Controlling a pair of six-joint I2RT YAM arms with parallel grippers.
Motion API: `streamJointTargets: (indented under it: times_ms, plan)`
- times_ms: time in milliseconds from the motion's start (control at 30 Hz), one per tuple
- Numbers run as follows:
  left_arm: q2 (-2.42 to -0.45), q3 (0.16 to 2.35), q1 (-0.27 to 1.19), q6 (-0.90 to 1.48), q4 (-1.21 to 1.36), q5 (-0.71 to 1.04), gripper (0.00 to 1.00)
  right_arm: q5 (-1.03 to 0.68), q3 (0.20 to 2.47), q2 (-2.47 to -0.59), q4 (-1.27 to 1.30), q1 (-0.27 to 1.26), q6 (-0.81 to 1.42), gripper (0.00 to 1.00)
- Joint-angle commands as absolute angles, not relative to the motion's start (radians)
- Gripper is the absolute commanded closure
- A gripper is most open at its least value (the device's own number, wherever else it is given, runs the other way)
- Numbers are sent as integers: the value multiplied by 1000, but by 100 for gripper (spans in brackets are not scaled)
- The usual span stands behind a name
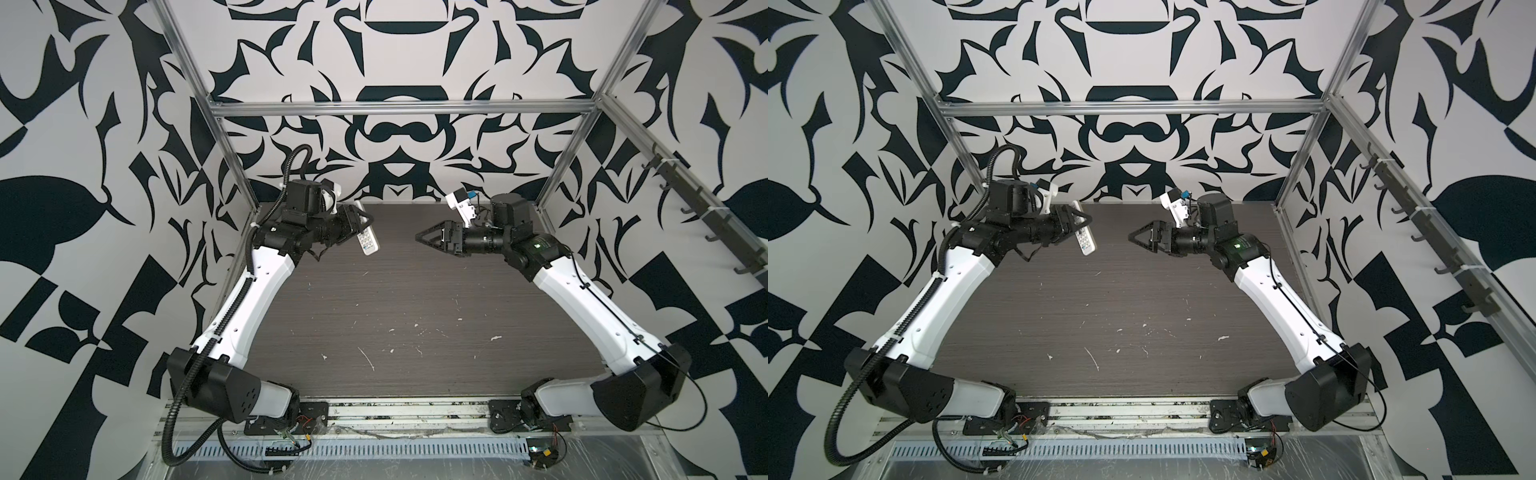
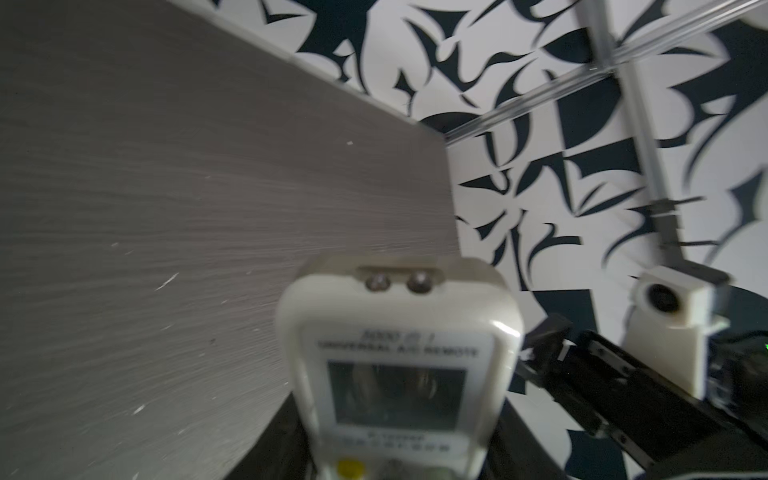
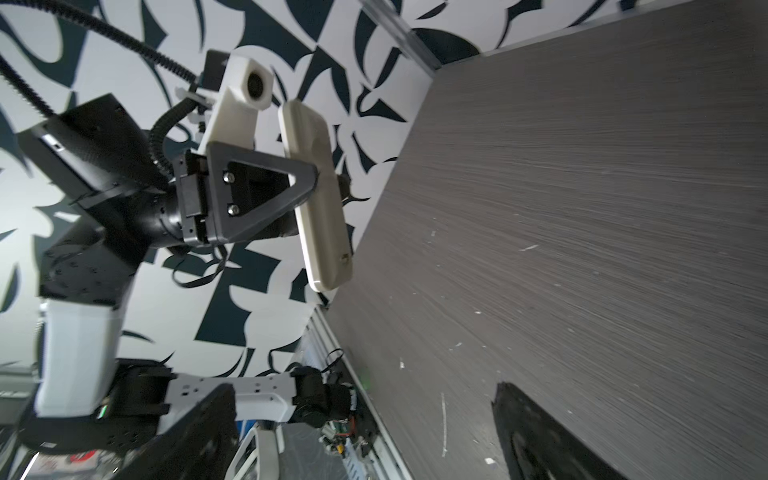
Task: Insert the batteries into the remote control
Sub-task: 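Lower the remote face up onto the table with the left gripper and release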
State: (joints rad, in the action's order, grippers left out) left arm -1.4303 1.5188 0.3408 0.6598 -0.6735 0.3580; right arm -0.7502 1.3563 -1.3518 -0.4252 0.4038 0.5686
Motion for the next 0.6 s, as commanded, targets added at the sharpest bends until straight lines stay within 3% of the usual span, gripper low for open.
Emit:
streamJointTargets:
  times_ms: [0,267,567]
  plan:
    - [-1428,1504,371,586,-809,169,79,-621,1353,-1297,-521,402,466,1]
    - [-1556,1391,487,673,-826,38,79,-527,1311,-1304,-567,400,442,0]
    - [-1741,1377,604,729,-794,-18,79,-244,1257,-1289,-722,400,395,1]
